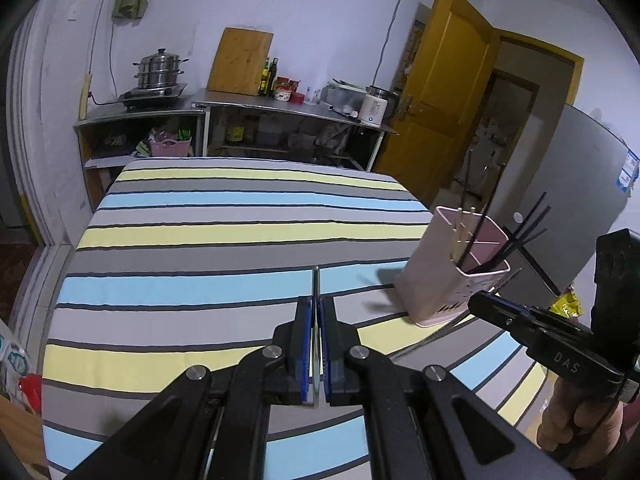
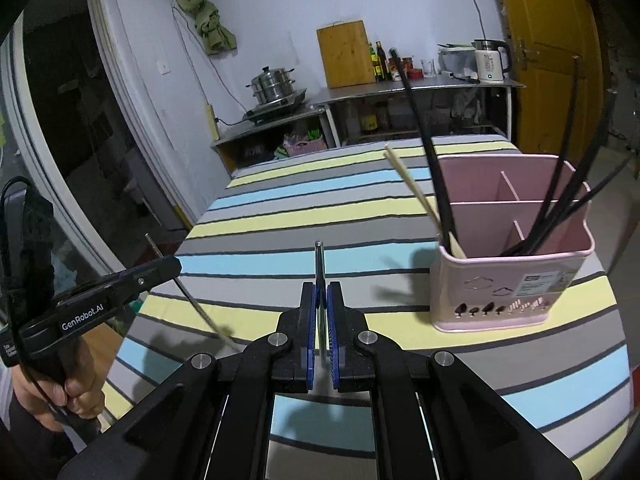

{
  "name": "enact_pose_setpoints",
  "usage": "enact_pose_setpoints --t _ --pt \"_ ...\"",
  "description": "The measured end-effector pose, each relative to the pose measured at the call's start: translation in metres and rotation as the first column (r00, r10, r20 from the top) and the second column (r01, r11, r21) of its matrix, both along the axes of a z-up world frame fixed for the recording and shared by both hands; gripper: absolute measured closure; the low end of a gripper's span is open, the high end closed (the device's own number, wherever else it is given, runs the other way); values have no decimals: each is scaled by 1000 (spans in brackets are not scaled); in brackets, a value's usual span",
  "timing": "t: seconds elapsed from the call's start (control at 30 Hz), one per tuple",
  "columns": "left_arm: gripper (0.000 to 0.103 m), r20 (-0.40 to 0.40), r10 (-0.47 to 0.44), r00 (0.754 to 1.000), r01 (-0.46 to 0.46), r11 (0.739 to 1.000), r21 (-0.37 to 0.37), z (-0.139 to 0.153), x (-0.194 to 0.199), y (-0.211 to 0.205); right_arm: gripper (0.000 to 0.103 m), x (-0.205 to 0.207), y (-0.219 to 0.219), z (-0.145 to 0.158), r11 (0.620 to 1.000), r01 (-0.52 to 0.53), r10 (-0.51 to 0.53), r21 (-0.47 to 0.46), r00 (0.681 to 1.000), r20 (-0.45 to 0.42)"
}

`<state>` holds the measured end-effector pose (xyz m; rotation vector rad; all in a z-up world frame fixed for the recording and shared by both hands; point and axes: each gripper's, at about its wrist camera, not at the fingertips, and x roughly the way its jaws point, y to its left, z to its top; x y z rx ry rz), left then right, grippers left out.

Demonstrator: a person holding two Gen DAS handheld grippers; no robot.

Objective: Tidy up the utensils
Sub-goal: 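Lift both held metal chopsticks and carry them over the pink holder, then lower both metal chopsticks into the pink holder and open both tools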

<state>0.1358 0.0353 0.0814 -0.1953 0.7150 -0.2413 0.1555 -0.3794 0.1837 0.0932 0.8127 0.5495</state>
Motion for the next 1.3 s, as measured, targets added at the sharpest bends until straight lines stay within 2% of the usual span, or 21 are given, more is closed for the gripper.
enact_pose_setpoints --t 0.5,0.9,1.07,1.3 --pt "99 0 -84 996 84 996 -35 15 -2 -35 97 -8 -33 20 998 54 -55 23 998 40" --pt "99 80 -211 974 217 973 -84 61 21 -94 97 -11 -88 62 985 162 -168 58 977 130" --pt "99 118 -234 965 246 965 -96 82 37 -112 97 -4 -104 80 977 201 -211 72 962 176" --pt "99 144 -235 961 251 962 -111 96 65 -130 97 17 -114 96 968 234 -247 87 944 220"
